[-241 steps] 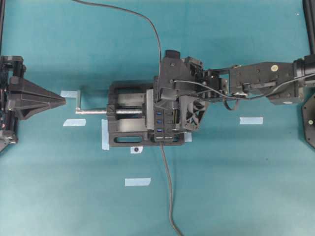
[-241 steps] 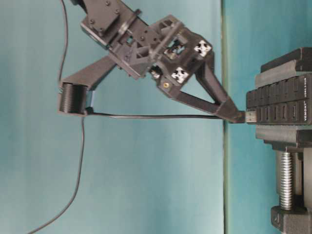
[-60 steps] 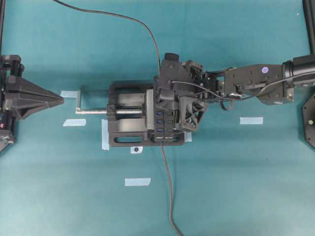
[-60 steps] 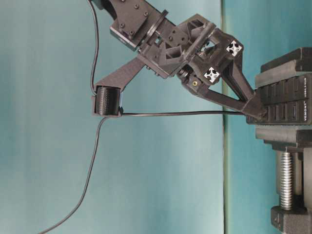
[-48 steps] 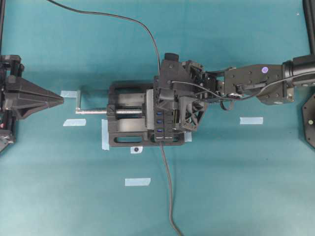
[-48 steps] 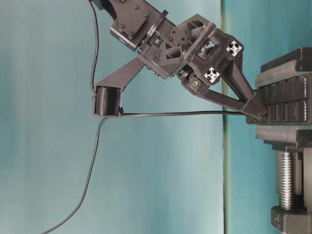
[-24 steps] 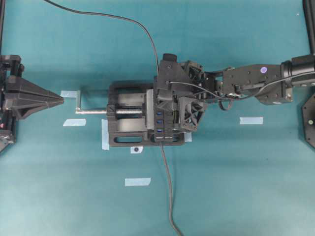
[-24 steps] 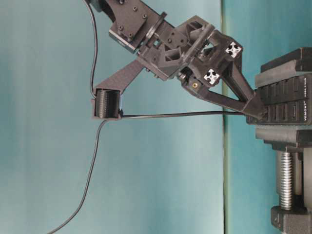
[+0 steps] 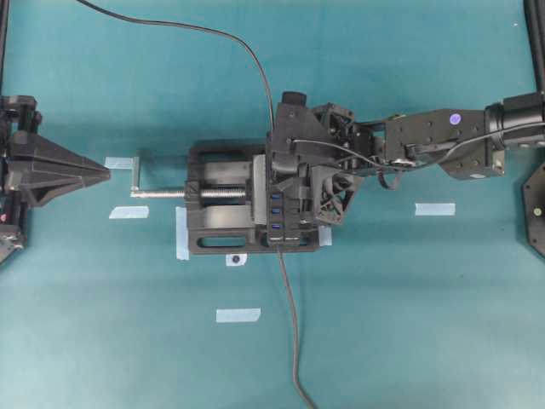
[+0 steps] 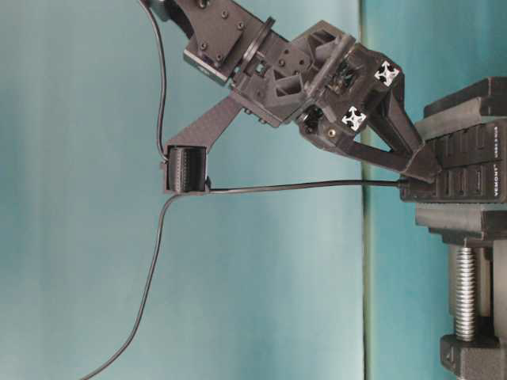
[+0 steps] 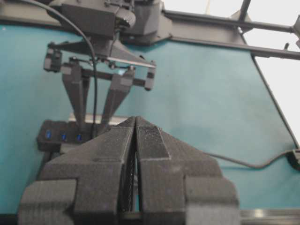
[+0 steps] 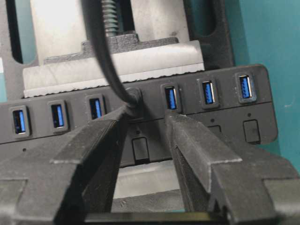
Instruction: Insert the USB into the center port of the fixed hub
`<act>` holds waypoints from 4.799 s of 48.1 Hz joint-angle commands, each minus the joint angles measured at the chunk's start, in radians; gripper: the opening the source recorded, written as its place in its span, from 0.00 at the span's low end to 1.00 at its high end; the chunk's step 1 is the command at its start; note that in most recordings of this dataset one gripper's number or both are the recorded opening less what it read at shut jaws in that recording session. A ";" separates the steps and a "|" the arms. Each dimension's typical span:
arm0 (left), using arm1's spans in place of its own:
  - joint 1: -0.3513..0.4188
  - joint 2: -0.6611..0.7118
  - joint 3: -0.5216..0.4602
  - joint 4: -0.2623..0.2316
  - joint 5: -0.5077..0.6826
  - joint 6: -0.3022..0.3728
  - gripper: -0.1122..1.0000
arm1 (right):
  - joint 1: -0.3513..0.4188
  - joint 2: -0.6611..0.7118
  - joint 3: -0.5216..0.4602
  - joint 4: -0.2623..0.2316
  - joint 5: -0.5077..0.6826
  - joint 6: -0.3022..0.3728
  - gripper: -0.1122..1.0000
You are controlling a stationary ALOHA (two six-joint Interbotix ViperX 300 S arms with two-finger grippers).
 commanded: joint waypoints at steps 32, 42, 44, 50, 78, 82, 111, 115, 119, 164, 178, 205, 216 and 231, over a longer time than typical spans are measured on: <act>0.000 -0.002 -0.012 0.000 -0.009 -0.005 0.10 | -0.002 -0.032 -0.046 -0.002 0.006 0.000 0.63; 0.002 -0.020 -0.006 0.002 -0.006 -0.005 0.10 | -0.002 -0.052 -0.044 -0.002 0.014 0.000 0.66; 0.002 -0.023 -0.006 0.002 -0.006 -0.006 0.10 | -0.002 -0.055 -0.044 -0.002 0.015 0.000 0.67; 0.002 -0.025 -0.006 0.002 -0.005 -0.006 0.10 | -0.002 -0.071 -0.044 -0.002 0.017 0.002 0.70; 0.000 -0.026 -0.006 0.002 0.000 -0.006 0.10 | -0.002 -0.137 -0.037 -0.002 0.029 0.002 0.70; 0.002 -0.026 -0.006 0.002 0.000 -0.006 0.10 | -0.002 -0.144 -0.035 -0.002 0.040 0.002 0.70; 0.002 -0.026 -0.006 0.002 0.000 -0.006 0.10 | 0.011 -0.209 0.015 0.002 0.043 0.009 0.70; 0.002 -0.026 -0.006 0.002 0.000 -0.006 0.10 | 0.014 -0.209 0.017 0.000 0.041 0.009 0.70; 0.002 -0.026 -0.006 0.002 0.000 -0.006 0.10 | 0.017 -0.207 0.017 0.002 0.041 0.009 0.70; 0.002 -0.026 -0.005 0.002 0.000 -0.006 0.10 | 0.023 -0.202 0.018 0.002 0.046 0.009 0.70; 0.002 -0.026 -0.003 0.002 0.000 -0.006 0.10 | 0.023 -0.202 0.018 0.002 0.044 0.009 0.70; 0.002 -0.025 -0.003 0.002 0.000 -0.006 0.10 | 0.023 -0.199 0.018 0.002 0.046 0.009 0.70; 0.000 -0.026 -0.003 0.002 0.000 -0.006 0.10 | 0.023 -0.196 0.018 0.002 0.048 0.009 0.70; 0.002 -0.026 -0.003 0.002 0.000 -0.006 0.10 | 0.023 -0.195 0.023 0.002 0.046 0.009 0.70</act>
